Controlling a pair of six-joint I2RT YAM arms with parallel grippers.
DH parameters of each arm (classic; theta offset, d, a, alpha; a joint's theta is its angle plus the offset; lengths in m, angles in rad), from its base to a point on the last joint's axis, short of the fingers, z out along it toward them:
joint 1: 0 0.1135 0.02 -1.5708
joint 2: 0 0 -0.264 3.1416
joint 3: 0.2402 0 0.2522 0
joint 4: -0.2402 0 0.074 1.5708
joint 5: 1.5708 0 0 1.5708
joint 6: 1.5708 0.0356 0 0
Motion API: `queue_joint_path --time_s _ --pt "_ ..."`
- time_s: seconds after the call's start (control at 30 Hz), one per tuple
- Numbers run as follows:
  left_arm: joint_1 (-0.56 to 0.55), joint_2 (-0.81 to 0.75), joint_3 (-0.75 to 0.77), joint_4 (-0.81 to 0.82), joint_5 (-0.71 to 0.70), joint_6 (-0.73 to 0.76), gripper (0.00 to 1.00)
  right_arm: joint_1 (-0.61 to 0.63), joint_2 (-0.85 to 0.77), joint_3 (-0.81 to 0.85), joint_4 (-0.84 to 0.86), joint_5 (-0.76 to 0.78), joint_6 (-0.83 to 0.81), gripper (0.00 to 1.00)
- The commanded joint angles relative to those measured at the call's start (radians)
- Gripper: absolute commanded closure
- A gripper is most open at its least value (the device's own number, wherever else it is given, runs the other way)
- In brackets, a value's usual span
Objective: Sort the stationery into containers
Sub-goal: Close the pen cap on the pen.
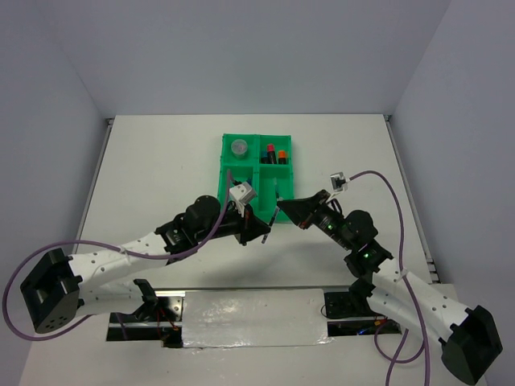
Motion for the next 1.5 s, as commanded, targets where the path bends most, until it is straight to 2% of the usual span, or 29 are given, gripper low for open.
queue_joint_path --time_s 0.0,0.13,0.23,0.43,0.63,0.83,0.93,1.37,1.47 --pt "0.013 -0.065 0.132 0.254 -0.093 0.051 1.00 0.021 0.065 -0.051 -0.120 -0.191 -0.010 1.00" --pt "0.012 -0.076 0.154 0.253 -0.073 0.077 1.00 0.023 0.143 -0.040 -0.115 -0.230 0.005 1.00" --pt "0.012 -0.093 0.162 0.241 -0.092 0.100 1.00 0.023 0.198 0.009 -0.191 -0.244 -0.001 1.00" --pt "0.013 -0.136 0.156 0.225 -0.133 0.117 1.00 0.023 0.192 0.001 -0.202 -0.235 -0.001 1.00" --pt "0.013 -0.138 0.152 0.233 -0.162 0.105 1.00 0.033 0.253 -0.054 -0.038 -0.313 0.072 1.00" --pt "0.013 -0.147 0.079 0.388 -0.179 0.061 1.00 0.046 0.266 -0.111 0.075 -0.297 0.181 1.00" --pt "0.013 -0.148 0.063 0.429 -0.185 0.050 1.00 0.047 0.266 -0.102 0.083 -0.306 0.217 1.00" --pt "0.013 -0.161 0.085 0.418 -0.216 0.100 1.00 0.056 0.312 -0.063 0.114 -0.421 0.276 1.00" --pt "0.013 -0.154 0.102 0.391 -0.216 0.105 1.00 0.056 0.278 -0.053 0.062 -0.392 0.246 1.00"
